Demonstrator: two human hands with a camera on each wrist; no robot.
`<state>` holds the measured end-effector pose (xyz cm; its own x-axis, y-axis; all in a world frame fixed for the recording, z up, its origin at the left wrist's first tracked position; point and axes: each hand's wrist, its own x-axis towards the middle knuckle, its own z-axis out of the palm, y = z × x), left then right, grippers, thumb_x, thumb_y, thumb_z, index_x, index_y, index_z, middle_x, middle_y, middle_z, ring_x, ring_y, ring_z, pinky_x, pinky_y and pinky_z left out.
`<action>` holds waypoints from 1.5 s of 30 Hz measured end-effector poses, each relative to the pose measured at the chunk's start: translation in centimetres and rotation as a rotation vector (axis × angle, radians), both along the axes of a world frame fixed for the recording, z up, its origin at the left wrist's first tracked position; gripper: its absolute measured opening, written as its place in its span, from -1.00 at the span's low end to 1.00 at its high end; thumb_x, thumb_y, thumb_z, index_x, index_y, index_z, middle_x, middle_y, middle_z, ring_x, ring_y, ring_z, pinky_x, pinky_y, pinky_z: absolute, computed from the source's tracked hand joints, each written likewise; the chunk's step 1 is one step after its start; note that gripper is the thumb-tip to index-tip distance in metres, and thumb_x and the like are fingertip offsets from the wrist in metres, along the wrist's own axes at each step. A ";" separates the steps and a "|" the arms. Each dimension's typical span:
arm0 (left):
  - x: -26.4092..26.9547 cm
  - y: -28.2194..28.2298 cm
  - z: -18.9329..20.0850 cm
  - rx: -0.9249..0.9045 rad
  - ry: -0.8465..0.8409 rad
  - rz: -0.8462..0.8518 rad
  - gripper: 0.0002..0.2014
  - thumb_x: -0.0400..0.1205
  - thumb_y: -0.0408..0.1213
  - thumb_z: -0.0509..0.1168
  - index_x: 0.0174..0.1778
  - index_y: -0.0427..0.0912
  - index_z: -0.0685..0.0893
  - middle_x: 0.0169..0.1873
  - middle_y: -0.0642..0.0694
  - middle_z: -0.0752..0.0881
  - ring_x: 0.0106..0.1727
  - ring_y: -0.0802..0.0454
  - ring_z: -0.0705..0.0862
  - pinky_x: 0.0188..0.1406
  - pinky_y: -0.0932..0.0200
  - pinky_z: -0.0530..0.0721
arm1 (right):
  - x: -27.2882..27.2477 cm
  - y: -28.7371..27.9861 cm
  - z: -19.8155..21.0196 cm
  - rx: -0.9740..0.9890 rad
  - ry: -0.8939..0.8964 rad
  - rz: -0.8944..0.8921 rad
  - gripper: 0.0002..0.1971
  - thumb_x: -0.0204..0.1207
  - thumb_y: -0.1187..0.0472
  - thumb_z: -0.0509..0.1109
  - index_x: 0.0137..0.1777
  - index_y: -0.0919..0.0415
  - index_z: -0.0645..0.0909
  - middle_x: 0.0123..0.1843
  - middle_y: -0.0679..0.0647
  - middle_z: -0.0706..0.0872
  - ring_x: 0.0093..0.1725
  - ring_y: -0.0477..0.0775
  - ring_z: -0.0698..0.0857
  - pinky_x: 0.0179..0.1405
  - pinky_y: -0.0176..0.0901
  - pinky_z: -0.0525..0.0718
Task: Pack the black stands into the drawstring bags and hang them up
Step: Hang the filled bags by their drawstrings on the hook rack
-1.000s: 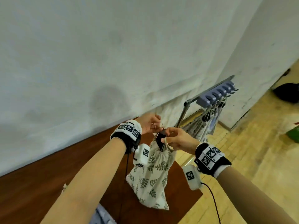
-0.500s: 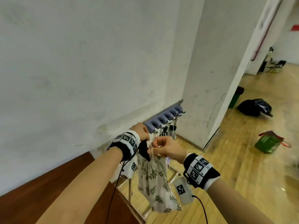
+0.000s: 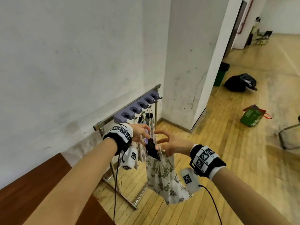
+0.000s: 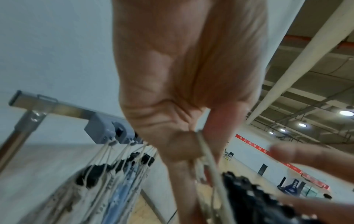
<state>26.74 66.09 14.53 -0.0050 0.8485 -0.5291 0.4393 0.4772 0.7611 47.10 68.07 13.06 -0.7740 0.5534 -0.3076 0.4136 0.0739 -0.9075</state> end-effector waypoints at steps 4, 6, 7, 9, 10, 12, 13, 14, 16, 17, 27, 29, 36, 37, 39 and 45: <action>1.4 2.7 -1.1 -0.036 -0.112 0.001 -0.69 0.65 -0.61 0.11 0.22 -0.19 0.46 -0.09 -0.22 0.61 -0.30 -0.13 0.74 -0.67 0.37 0.46 | 0.5 2.1 -2.5 0.001 -0.045 -0.048 -0.35 0.46 0.05 0.53 0.50 -0.03 0.33 0.26 0.23 0.69 0.06 0.19 0.77 0.11 0.20 0.75; 2.0 4.0 -1.5 -0.060 -0.114 -0.038 -0.69 0.64 -0.58 0.15 0.23 -0.18 0.50 -0.07 -0.23 0.63 -0.38 -0.09 0.77 -0.70 0.37 0.44 | 0.8 3.5 -3.1 0.048 -0.041 -0.112 -0.48 0.49 0.11 0.51 0.42 0.02 0.43 0.23 0.22 0.69 -0.03 0.12 0.75 -0.06 -0.01 0.79; 2.1 4.7 -1.7 -0.062 -0.125 -0.046 -0.70 0.64 -0.58 0.15 0.21 -0.17 0.52 -0.08 -0.23 0.64 -0.39 -0.08 0.77 -0.74 0.38 0.40 | 0.8 4.3 -3.4 0.060 -0.042 -0.129 -0.51 0.49 0.11 0.52 0.38 0.03 0.46 0.22 0.22 0.69 -0.05 0.10 0.74 -0.15 -0.12 0.77; 2.1 6.6 -2.0 -0.064 -0.174 -0.003 -0.74 0.65 -0.59 0.13 0.15 -0.19 0.53 -0.10 -0.24 0.64 -0.43 -0.09 0.78 -0.78 0.41 0.37 | 0.5 6.1 -3.9 0.066 -0.066 -0.134 -0.51 0.43 0.11 0.57 0.33 0.05 0.50 0.21 0.16 0.70 0.00 0.10 0.76 -0.11 -0.17 0.74; 2.1 7.8 -2.3 -0.061 -0.197 0.021 -0.75 0.66 -0.59 0.12 0.15 -0.22 0.52 -0.10 -0.24 0.63 -0.47 -0.08 0.77 -0.79 0.42 0.38 | 0.2 7.0 -4.1 0.091 -0.085 -0.130 -0.49 0.40 0.11 0.60 0.31 0.05 0.50 0.19 0.11 0.70 0.03 0.09 0.76 -0.08 -0.18 0.74; 1.9 9.6 -2.6 -0.054 -0.205 0.032 -0.75 0.66 -0.59 0.12 0.21 -0.26 0.50 -0.11 -0.24 0.62 -0.56 -0.04 0.73 -0.80 0.43 0.38 | -0.5 8.7 -4.8 0.172 -0.120 -0.135 -0.47 0.35 0.13 0.62 0.28 0.05 0.49 0.16 0.03 0.69 0.04 0.05 0.75 -0.05 -0.19 0.73; 1.7 10.8 -2.8 -0.067 -0.215 0.027 -0.74 0.66 -0.58 0.13 0.22 -0.28 0.49 -0.13 -0.24 0.62 -0.58 -0.02 0.71 -0.80 0.43 0.37 | -1.0 9.7 -5.3 0.210 -0.131 -0.145 -0.47 0.34 0.14 0.62 0.28 0.05 0.49 0.16 0.02 0.69 0.05 0.05 0.74 0.00 -0.13 0.74; 1.4 12.0 -2.9 -0.089 -0.225 0.013 -0.77 0.66 -0.57 0.14 0.20 -0.28 0.50 -0.14 -0.23 0.63 -0.58 0.00 0.70 -0.80 0.43 0.36 | -1.4 10.6 -5.5 0.248 -0.139 -0.153 -0.46 0.34 0.16 0.61 0.29 0.06 0.49 0.17 0.02 0.69 0.05 0.06 0.74 0.05 -0.08 0.75; 0.4 14.4 -3.2 -0.127 -0.239 -0.043 -0.87 0.67 -0.52 0.19 0.06 -0.27 0.54 -0.18 -0.18 0.62 -0.57 0.07 0.67 -0.78 0.44 0.32 | -2.0 12.7 -5.6 0.292 -0.144 -0.161 -0.45 0.36 0.19 0.57 0.33 0.08 0.48 0.19 -0.01 0.66 -0.01 0.02 0.75 0.00 -0.16 0.75; -0.2 15.5 -3.3 -0.148 -0.240 -0.067 -0.89 0.66 -0.50 0.21 0.04 -0.25 0.55 -0.21 -0.15 0.60 -0.56 0.11 0.62 -0.74 0.42 0.31 | -2.3 13.8 -5.6 0.300 -0.153 -0.162 -0.45 0.36 0.20 0.57 0.34 0.08 0.47 0.20 -0.02 0.65 -0.03 0.00 0.74 -0.06 -0.24 0.72; -1.7 26.3 -0.4 -0.023 -0.178 -0.246 -0.78 0.62 -0.52 0.24 0.07 -0.12 0.54 -0.14 -0.11 0.61 -0.28 0.11 0.63 -0.14 0.13 0.47 | -5.0 23.6 -4.7 0.392 -0.133 -0.334 -0.40 0.33 -0.05 0.60 0.34 0.09 0.56 0.26 -0.04 0.66 0.19 -0.03 0.66 0.14 -0.15 0.65; -1.1 27.9 0.1 -0.013 -0.205 -0.249 -0.82 0.67 -0.29 0.26 0.17 -0.21 0.51 -0.14 -0.16 0.58 -0.36 0.10 0.63 -0.19 0.13 0.54 | -5.5 24.9 -5.0 0.365 -0.029 -0.478 -0.33 0.29 0.00 0.64 0.35 0.10 0.44 0.33 -0.01 0.61 0.27 0.02 0.65 0.21 0.04 0.71; 0.0 32.0 -1.8 -0.008 -0.195 -0.299 -0.33 0.67 0.20 0.08 0.46 -0.32 0.43 0.38 -0.30 0.55 0.32 -0.25 0.61 0.14 -0.02 0.69 | -5.8 29.1 -4.0 0.386 -0.053 -0.379 -0.45 0.54 0.28 0.45 0.49 0.23 0.35 0.21 0.06 0.67 0.11 -0.01 0.71 0.10 -0.20 0.73; -0.1 32.7 -2.2 0.028 -0.161 -0.263 -0.34 0.66 0.20 0.10 0.45 -0.32 0.43 0.36 -0.29 0.55 0.29 -0.25 0.62 0.13 -0.02 0.71 | -5.8 29.9 -4.0 0.390 -0.067 -0.362 -0.52 0.57 0.30 0.41 0.46 0.25 0.40 0.16 0.10 0.72 0.02 0.00 0.74 0.01 -0.21 0.76; -0.6 33.7 -2.9 0.016 -0.226 -0.200 -0.42 0.67 0.14 0.14 0.34 -0.34 0.46 0.23 -0.29 0.57 0.14 -0.21 0.66 0.04 -0.01 0.73 | -5.8 31.4 -4.5 0.384 -0.102 -0.339 -0.64 0.59 0.33 0.37 0.38 0.25 0.51 0.06 0.16 0.79 -0.07 0.07 0.78 -0.04 -0.11 0.78; -3.2 37.1 -5.3 -0.045 -0.397 -0.091 -0.58 0.65 0.08 0.23 0.13 -0.25 0.52 -0.10 -0.15 0.53 -0.18 -0.05 0.60 -0.21 0.18 0.50 | -7.1 37.2 -6.0 0.348 -0.062 -0.290 -0.77 0.50 0.37 0.47 0.15 0.24 0.70 -0.18 0.03 0.80 -0.29 -0.21 0.76 -0.22 -0.26 0.73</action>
<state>23.51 103.21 9.27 0.2814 0.8119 -0.5115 0.1578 0.4866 0.8593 40.02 105.30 7.05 -0.5578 0.8233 -0.1054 0.5145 0.2433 -0.8222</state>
